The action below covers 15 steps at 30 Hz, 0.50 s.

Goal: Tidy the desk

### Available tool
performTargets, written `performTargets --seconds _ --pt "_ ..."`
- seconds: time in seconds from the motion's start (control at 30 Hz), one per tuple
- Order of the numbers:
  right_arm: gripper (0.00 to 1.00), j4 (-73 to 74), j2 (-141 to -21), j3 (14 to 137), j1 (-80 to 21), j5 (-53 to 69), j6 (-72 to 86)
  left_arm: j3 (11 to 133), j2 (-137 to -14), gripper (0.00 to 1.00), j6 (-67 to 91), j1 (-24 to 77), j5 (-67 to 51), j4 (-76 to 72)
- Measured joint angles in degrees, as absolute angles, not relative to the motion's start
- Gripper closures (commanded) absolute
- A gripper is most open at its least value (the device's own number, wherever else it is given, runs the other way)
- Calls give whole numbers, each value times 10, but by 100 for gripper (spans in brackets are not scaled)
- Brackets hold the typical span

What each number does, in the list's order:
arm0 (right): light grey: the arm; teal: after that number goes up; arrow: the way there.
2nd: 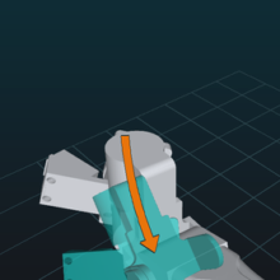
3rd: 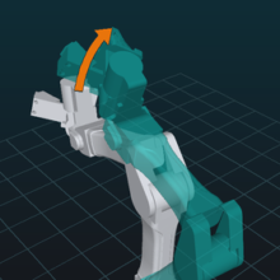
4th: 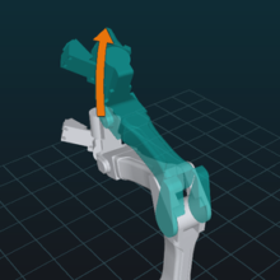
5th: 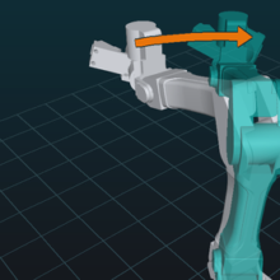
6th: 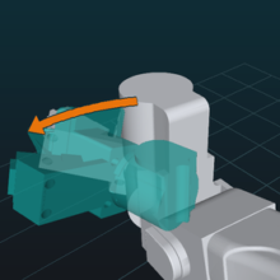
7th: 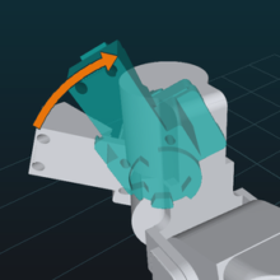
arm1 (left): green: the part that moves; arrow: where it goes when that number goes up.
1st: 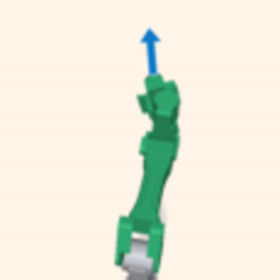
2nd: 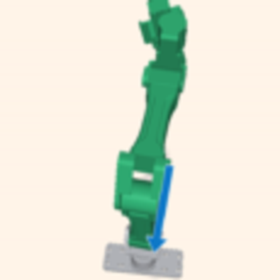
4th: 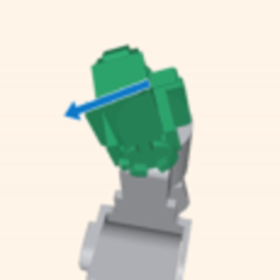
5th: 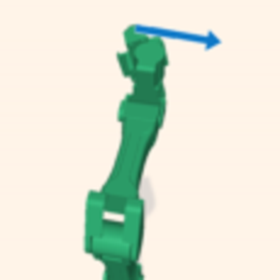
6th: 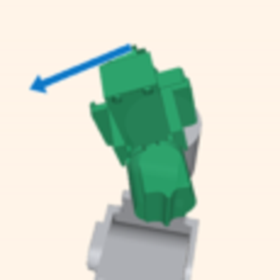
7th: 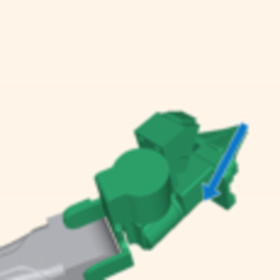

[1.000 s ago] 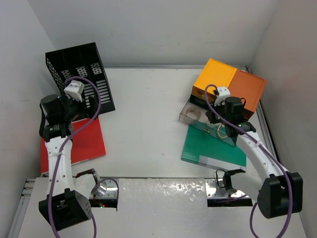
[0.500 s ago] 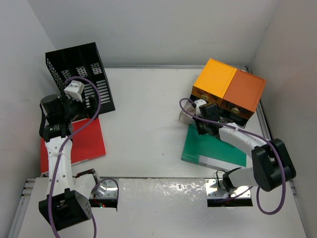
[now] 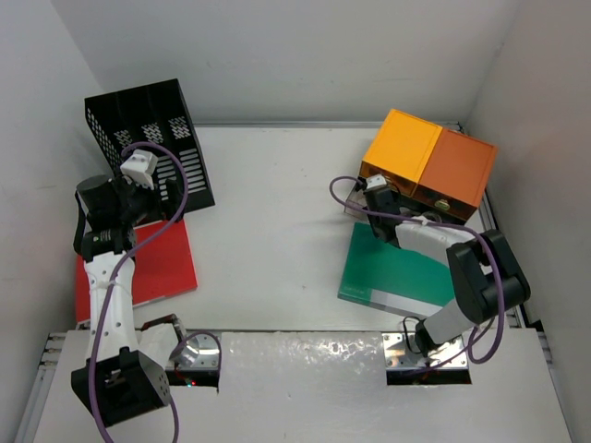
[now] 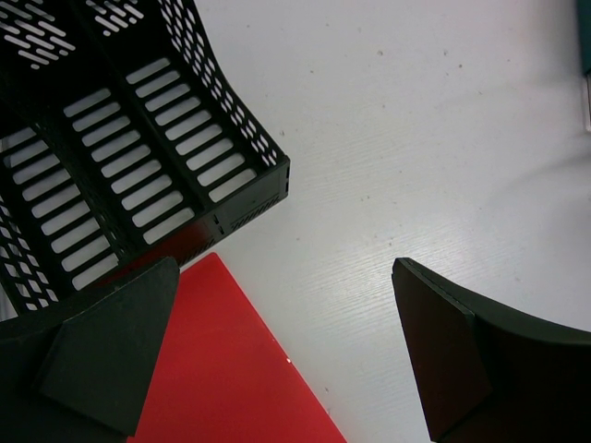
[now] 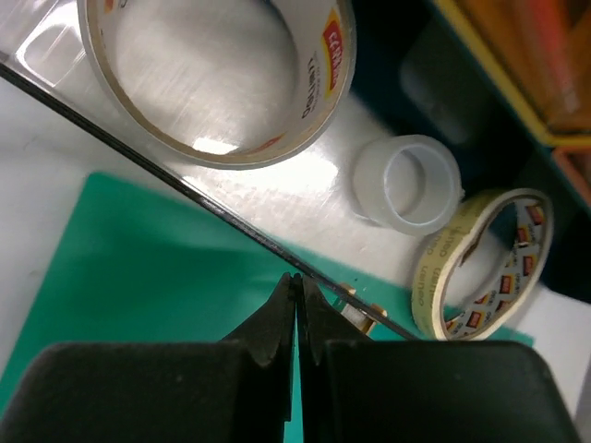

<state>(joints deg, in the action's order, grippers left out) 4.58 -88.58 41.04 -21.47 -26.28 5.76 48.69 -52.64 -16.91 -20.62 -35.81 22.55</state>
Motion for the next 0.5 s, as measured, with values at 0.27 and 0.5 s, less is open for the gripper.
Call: performTargets --seconds 0.27,0.5 --pt "100 -40 -940 439 -176 -302 -15 487 -532 1 -171 -206 -352 226" --pt "100 -123 -1002 454 -170 -348 -83 487 -533 0 -173 -206 -343 226"
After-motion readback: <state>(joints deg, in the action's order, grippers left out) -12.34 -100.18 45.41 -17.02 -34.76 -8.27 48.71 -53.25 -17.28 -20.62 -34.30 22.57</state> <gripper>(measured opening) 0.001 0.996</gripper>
